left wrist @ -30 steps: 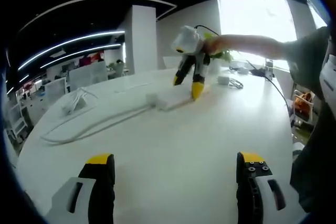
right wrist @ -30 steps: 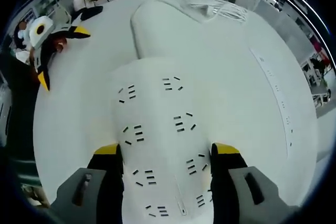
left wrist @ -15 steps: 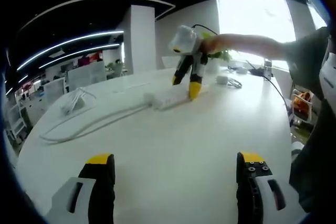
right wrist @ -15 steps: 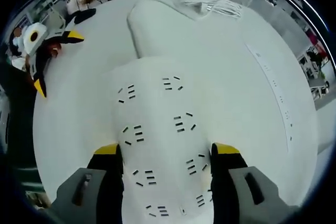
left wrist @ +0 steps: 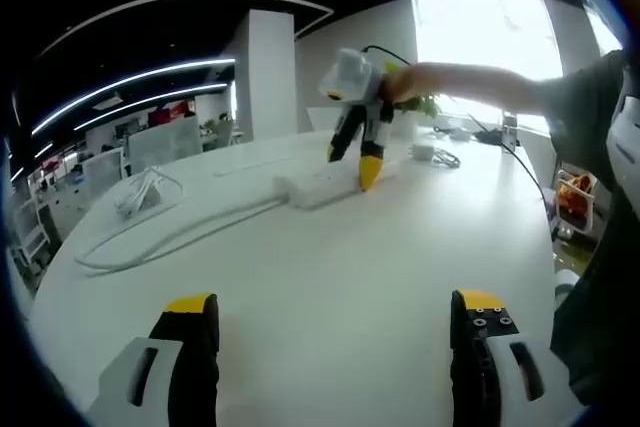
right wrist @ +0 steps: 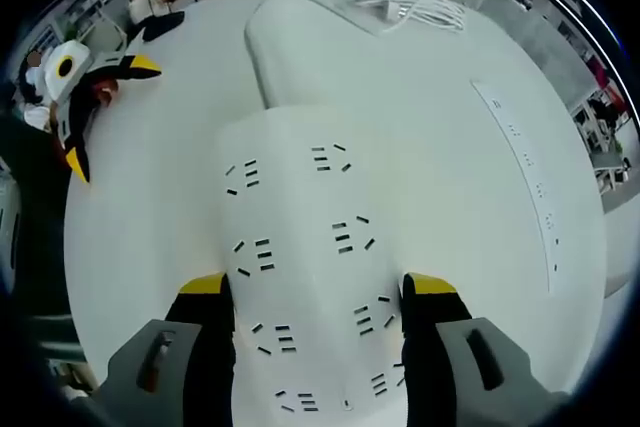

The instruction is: Straighten the power strip on the desk, plug the charger into it

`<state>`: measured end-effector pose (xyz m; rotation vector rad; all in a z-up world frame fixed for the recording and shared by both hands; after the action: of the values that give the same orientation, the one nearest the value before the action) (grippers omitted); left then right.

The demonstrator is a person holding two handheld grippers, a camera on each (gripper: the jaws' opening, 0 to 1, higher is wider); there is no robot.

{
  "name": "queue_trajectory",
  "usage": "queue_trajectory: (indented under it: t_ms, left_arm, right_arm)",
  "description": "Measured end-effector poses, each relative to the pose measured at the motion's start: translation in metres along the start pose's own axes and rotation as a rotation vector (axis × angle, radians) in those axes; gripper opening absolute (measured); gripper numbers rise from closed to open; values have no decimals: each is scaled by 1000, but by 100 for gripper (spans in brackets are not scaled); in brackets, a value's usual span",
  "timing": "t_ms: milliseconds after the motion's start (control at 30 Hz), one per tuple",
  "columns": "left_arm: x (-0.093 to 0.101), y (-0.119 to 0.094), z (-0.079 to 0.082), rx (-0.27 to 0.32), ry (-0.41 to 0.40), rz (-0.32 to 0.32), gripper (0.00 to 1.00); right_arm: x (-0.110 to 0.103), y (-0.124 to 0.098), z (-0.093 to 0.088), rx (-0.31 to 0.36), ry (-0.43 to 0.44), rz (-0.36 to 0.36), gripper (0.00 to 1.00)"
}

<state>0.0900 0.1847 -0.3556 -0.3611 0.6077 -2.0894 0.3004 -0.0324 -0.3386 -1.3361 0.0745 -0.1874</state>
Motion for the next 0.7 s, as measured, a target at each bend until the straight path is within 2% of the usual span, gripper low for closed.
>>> queue_trajectory:
  t_ms: [700]
  left_arm:
    - [-2,0,-1,-2,-2,0,99]
  right_arm:
    - [0,0,0,29,-15,6,68]
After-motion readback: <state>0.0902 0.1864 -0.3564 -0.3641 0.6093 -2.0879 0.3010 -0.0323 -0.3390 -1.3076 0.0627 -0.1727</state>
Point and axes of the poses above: the point that each gripper's makers call its tool centre point, and the gripper's own axes: y roughly forward along the fingers, x roughly to its right, z roughly out of its top, the point moved 5 cm from there along -y, roughly backward along the fingers, and after that the axes turned 8 degrees about -x, right-handed, at the moved point
